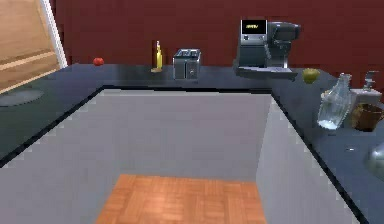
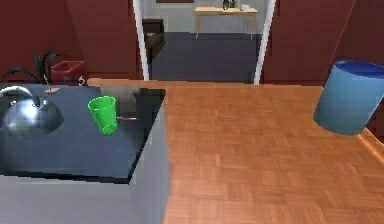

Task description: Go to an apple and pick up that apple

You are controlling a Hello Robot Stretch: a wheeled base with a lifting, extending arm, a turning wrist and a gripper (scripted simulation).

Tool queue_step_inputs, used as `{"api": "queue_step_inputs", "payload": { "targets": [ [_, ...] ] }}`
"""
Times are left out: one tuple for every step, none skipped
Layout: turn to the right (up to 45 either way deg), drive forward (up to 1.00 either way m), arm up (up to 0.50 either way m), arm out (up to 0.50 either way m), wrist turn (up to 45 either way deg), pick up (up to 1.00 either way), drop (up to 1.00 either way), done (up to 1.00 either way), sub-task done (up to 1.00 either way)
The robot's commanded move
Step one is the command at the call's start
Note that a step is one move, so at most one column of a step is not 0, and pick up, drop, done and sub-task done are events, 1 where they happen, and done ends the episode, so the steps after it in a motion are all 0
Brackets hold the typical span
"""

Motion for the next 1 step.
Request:
{"api": "queue_step_inputs", "payload": {
  "targets": [
    [3.0, 0.0, 0.0, 0.0, 0.0, 0.0, 0.0, 0.0, 0.0]
  ]
}}
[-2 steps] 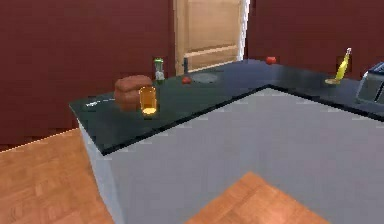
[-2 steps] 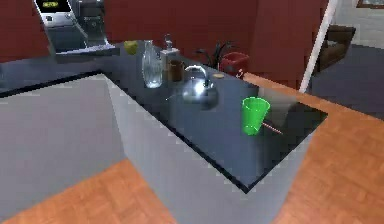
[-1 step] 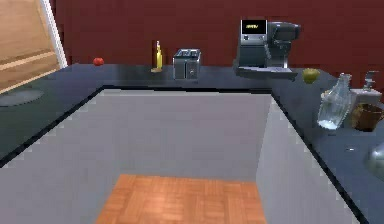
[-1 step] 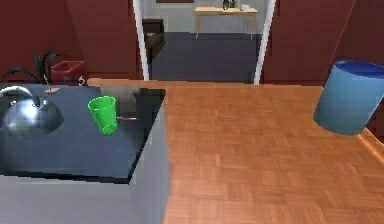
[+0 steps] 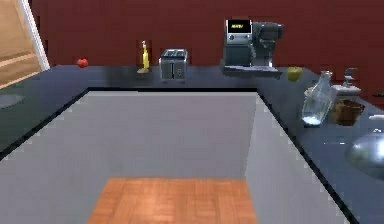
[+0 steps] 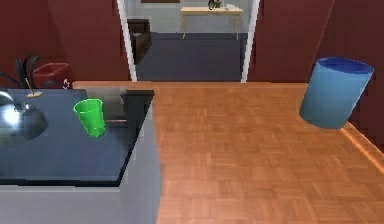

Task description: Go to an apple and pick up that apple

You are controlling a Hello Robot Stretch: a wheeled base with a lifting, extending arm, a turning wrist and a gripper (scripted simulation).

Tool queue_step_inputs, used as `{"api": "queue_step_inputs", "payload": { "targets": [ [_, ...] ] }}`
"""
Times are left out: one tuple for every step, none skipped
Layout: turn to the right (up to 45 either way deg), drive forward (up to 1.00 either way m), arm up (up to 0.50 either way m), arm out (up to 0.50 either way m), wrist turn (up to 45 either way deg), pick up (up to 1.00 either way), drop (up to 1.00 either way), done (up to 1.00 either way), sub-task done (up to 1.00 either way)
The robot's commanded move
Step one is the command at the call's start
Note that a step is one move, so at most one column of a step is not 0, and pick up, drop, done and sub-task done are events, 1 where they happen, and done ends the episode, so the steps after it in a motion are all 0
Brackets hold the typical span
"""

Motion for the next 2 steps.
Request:
{"api": "queue_step_inputs", "payload": {
  "targets": [
    [0.0, 0.95, 0.0, 0.0, 0.0, 0.0, 0.0, 0.0, 0.0],
    [-33.0, 0.0, 0.0, 0.0, 0.0, 0.0, 0.0, 0.0, 0.0]
  ]
}}
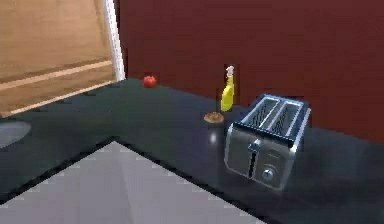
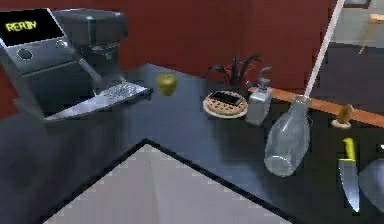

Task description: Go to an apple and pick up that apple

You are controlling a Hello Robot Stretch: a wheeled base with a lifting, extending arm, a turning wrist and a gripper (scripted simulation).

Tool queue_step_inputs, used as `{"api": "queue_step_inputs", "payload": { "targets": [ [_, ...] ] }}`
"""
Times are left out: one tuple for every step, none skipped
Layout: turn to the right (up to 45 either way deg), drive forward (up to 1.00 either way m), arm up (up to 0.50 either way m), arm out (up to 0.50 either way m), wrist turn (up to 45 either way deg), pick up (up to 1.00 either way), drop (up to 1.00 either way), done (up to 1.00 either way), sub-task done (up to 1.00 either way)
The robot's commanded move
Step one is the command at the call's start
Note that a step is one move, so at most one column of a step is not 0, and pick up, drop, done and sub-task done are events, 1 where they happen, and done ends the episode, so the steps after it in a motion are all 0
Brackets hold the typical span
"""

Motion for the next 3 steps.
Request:
{"api": "queue_step_inputs", "payload": {
  "targets": [
    [-45.0, 0.0, 0.0, 0.0, 0.0, 0.0, 0.0, 0.0, 0.0],
    [-45.0, 0.0, 0.0, 0.0, 0.0, 0.0, 0.0, 0.0, 0.0],
    [-45.0, 0.0, 0.0, 0.0, 0.0, 0.0, 0.0, 0.0, 0.0]
  ]
}}
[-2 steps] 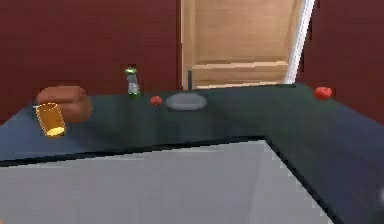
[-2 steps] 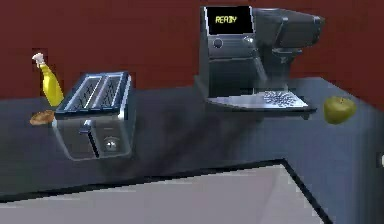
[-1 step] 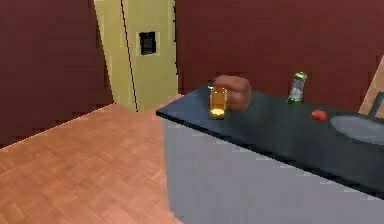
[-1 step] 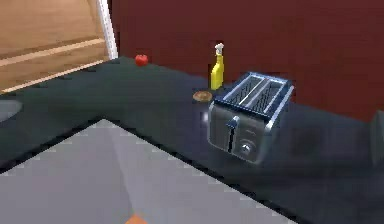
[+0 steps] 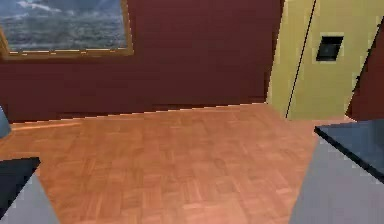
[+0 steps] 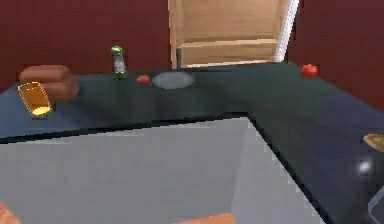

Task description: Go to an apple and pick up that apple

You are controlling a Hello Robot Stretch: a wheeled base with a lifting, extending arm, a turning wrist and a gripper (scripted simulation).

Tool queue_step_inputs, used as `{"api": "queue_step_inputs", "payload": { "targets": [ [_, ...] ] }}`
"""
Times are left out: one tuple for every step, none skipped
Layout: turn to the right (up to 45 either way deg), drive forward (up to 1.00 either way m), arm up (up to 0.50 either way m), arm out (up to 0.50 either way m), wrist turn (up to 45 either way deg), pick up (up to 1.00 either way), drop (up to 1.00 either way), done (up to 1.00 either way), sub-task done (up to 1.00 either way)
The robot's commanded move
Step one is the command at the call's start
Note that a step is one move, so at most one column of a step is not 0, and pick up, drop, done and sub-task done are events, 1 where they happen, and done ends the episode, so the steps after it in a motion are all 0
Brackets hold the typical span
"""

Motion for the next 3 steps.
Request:
{"api": "queue_step_inputs", "payload": {
  "targets": [
    [-21.0, 0.0, 0.0, 0.0, 0.0, 0.0, 0.0, 0.0, 0.0],
    [0.0, 0.85, 0.0, 0.0, 0.0, 0.0, 0.0, 0.0, 0.0],
    [-39.0, 0.0, 0.0, 0.0, 0.0, 0.0, 0.0, 0.0, 0.0]
  ]
}}
